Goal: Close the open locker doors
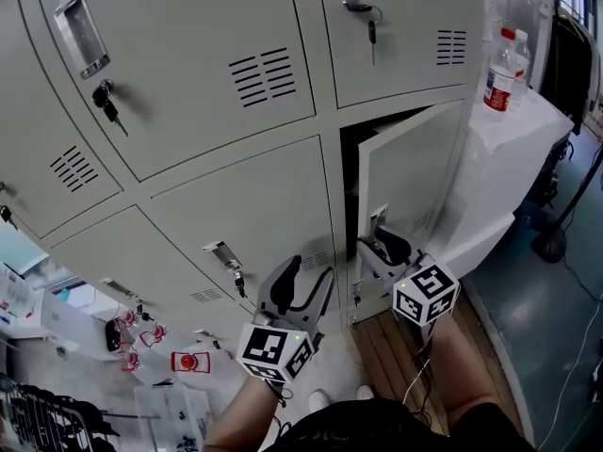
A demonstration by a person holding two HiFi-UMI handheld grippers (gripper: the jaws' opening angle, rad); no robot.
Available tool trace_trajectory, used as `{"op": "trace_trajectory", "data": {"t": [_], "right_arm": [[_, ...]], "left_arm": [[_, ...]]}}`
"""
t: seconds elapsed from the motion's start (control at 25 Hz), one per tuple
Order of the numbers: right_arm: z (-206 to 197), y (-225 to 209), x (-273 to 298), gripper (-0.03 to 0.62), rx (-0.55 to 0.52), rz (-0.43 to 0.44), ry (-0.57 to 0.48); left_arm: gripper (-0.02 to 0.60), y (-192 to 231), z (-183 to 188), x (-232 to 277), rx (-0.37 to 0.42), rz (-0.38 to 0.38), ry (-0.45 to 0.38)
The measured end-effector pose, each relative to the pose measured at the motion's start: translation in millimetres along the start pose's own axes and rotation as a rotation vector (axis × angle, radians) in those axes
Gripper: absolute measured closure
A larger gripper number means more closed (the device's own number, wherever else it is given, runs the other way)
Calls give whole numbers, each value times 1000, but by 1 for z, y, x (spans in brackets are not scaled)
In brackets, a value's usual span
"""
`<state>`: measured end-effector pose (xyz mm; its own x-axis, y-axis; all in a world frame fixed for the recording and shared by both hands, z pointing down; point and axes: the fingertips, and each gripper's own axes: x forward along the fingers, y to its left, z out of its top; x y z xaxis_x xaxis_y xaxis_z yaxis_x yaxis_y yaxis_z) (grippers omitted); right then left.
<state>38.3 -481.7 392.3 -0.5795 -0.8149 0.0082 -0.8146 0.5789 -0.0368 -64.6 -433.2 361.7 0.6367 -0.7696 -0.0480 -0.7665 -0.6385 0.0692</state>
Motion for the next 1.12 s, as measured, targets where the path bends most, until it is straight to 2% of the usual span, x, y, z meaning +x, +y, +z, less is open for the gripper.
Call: {"op": "trace_trajectory", "data": {"t": [0.6,1.12], "right_arm": [[2,-12,45,459,-3,123,1],[0,-20,48,459,-23,194,-4]], "left_arm": [[350,26,-9,-8,-5,193,1],[350,18,-7,-1,7,264,-11]]}}
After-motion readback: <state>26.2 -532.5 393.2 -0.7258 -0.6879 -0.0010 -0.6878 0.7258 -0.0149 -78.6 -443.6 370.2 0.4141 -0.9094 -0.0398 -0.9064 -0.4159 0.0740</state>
